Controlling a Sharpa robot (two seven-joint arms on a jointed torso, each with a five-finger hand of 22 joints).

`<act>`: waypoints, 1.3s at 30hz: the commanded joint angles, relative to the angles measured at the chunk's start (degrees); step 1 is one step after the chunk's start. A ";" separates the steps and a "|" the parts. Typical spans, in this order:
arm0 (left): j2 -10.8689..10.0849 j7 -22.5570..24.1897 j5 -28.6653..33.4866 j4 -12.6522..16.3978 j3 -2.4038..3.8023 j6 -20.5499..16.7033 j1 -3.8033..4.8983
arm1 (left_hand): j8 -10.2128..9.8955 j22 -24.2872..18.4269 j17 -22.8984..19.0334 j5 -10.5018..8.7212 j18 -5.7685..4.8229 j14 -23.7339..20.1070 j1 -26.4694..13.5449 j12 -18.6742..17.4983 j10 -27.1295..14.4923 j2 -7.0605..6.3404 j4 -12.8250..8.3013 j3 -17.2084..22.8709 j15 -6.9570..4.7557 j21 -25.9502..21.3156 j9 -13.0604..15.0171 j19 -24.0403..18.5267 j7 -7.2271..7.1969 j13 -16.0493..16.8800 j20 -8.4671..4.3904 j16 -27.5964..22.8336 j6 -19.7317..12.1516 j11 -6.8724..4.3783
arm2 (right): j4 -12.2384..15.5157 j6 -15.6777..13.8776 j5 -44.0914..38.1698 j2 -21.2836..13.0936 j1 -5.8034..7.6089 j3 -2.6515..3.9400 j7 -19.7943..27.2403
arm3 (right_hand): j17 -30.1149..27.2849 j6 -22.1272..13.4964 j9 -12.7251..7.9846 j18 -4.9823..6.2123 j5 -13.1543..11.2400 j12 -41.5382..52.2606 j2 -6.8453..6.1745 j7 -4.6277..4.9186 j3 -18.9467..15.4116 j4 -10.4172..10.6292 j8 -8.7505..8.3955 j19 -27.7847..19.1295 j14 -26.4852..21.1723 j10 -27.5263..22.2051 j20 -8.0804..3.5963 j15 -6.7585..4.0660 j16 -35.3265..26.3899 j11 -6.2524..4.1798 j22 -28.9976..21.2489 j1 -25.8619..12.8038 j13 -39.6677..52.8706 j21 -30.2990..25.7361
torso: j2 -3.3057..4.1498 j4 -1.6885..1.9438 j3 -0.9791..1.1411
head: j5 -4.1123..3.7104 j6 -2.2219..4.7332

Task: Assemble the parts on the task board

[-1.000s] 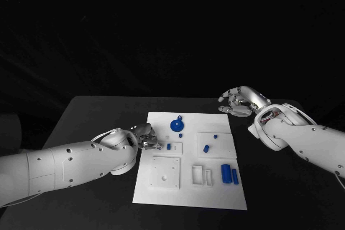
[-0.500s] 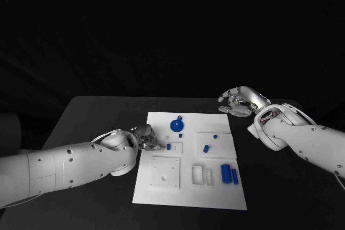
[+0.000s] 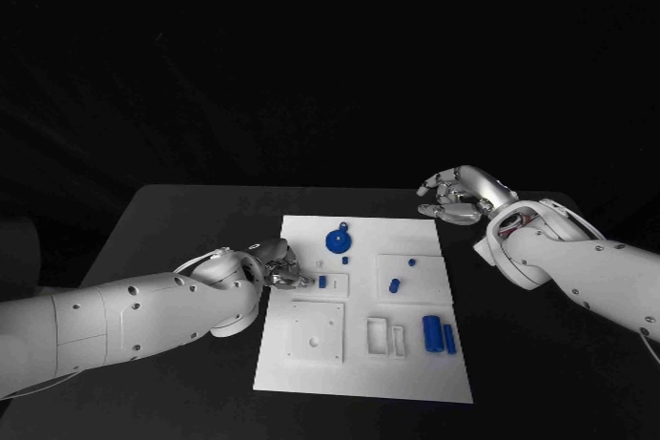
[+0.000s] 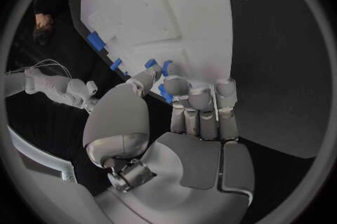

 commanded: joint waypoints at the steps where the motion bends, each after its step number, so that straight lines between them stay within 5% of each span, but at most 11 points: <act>1: 0.04 0.06 0.11 -0.12 0.03 -1.40 -0.01 | -0.50 0.10 -0.31 -0.99 0.14 -1.07 -0.48 -0.70 -1.10 -1.22 1.60 -0.29 0.20 -0.50 -0.46 -0.28 0.34 -0.18 -7.48 -0.67 -1.66 0.23 | -0.03 0.51 -0.10 0.07 0.00 0.03 0.50 | 0.07 0.05 -0.07 5.69 0.28 0.14 -0.37 0.49 -0.03 0.39 -0.18 -0.01 0.34 0.22 -0.53 -0.02 -0.38 -0.14 0.89 -0.31 -0.06 -0.35 | -0.01 -0.03 -0.02 | 0.00 0.01; 4: 0.03 0.06 0.23 -0.22 0.04 -1.54 -0.01 | -2.80 0.21 -0.45 -3.46 0.12 -1.43 -0.54 -0.85 -1.61 -1.63 2.49 -1.16 0.85 -0.75 -2.17 -0.76 1.38 -0.18 -7.43 -0.85 -5.40 1.18 | -0.03 0.53 -0.10 0.05 0.00 0.03 0.50 | 0.07 0.04 -0.07 5.69 0.30 0.14 -0.38 0.49 -0.05 0.40 -0.18 0.00 0.34 0.22 -0.53 -0.02 -0.38 -0.14 0.89 -0.33 -0.06 -0.35 | 0.00 -0.04 -0.03 | -0.06 0.02; 19: -0.14 0.71 2.21 -0.64 0.07 -2.81 -0.02 | -3.03 0.35 -0.58 -4.43 0.11 -1.73 -0.79 -0.75 -2.13 -1.80 4.52 -3.24 1.05 -1.20 -3.61 -1.21 1.67 -0.04 -7.41 -0.92 -6.02 1.36 | -0.12 0.48 0.12 0.13 -0.01 0.03 0.56 | 0.07 0.01 -0.08 5.69 0.40 0.14 -0.40 0.50 -0.09 0.47 -0.20 0.00 0.34 0.22 -0.53 -0.02 -0.39 -0.13 0.89 -0.39 -0.07 -0.36 | 0.00 -0.05 -0.02 | -0.06 0.01; 28: -0.86 6.33 9.87 -1.01 0.59 -8.26 0.01 | -3.40 0.29 -1.10 -4.27 0.10 -2.66 0.06 -1.78 -3.79 -1.75 7.33 -3.98 1.41 -1.99 -4.72 -1.73 2.07 -0.45 -7.36 -1.88 -7.62 1.74 | -0.15 0.35 0.21 0.14 -0.01 0.03 0.68 | 0.08 -0.02 -0.10 5.69 0.68 0.15 -0.39 0.51 -0.15 0.62 -0.22 0.01 0.35 0.22 -0.53 -0.01 -0.39 -0.13 0.89 -0.53 -0.09 -0.37 | 0.00 -0.06 0.05 | -0.08 0.24; 31: -1.07 10.59 15.21 -1.14 0.79 -10.16 0.04 | -4.34 -0.58 -2.66 -3.40 -0.95 -6.67 1.78 -5.26 -8.42 -1.62 7.99 -3.70 3.10 -4.84 -5.31 -5.24 3.47 -1.92 -6.25 -5.45 -10.72 3.26 | -0.17 0.33 0.22 0.12 -0.01 0.03 0.72 | 0.08 -0.02 -0.10 5.69 0.75 0.15 -0.39 0.51 -0.16 0.65 -0.22 0.01 0.35 0.22 -0.53 -0.01 -0.40 -0.12 0.89 -0.55 -0.09 -0.37 | -0.02 -0.06 0.08 | -0.17 0.31; 36: -1.03 16.99 22.82 -1.87 2.26 -11.41 0.06 | -5.35 -2.29 -5.36 -2.14 -3.52 -12.29 6.42 -11.86 -14.11 -0.56 7.34 -3.12 6.78 -9.79 -6.78 -10.73 6.02 -5.03 -3.77 -11.59 -14.42 5.93 | -0.35 0.26 0.34 0.10 -0.01 0.03 0.76 | 0.08 -0.03 -0.11 5.69 0.83 0.15 -0.41 0.51 -0.18 0.69 -0.22 0.02 0.35 0.22 -0.54 -0.01 -0.40 -0.12 0.89 -0.58 -0.09 -0.37 | 0.01 -0.05 0.06 | -0.27 0.46; 39: -0.84 21.59 27.21 -2.56 3.27 -11.32 0.11 | -5.77 -2.99 -6.76 -1.21 -4.03 -13.60 9.24 -15.95 -15.34 0.88 5.73 -3.78 8.48 -11.82 -8.20 -12.18 7.08 -7.06 -2.27 -14.86 -15.85 6.95 | -0.38 0.28 0.37 0.05 -0.01 0.03 0.75 | 0.08 -0.03 -0.11 5.69 0.88 0.15 -0.41 0.51 -0.18 0.71 -0.22 0.02 0.35 0.22 -0.54 -0.01 -0.40 -0.12 0.89 -0.60 -0.10 -0.37 | -0.02 -0.06 0.07 | -0.30 0.60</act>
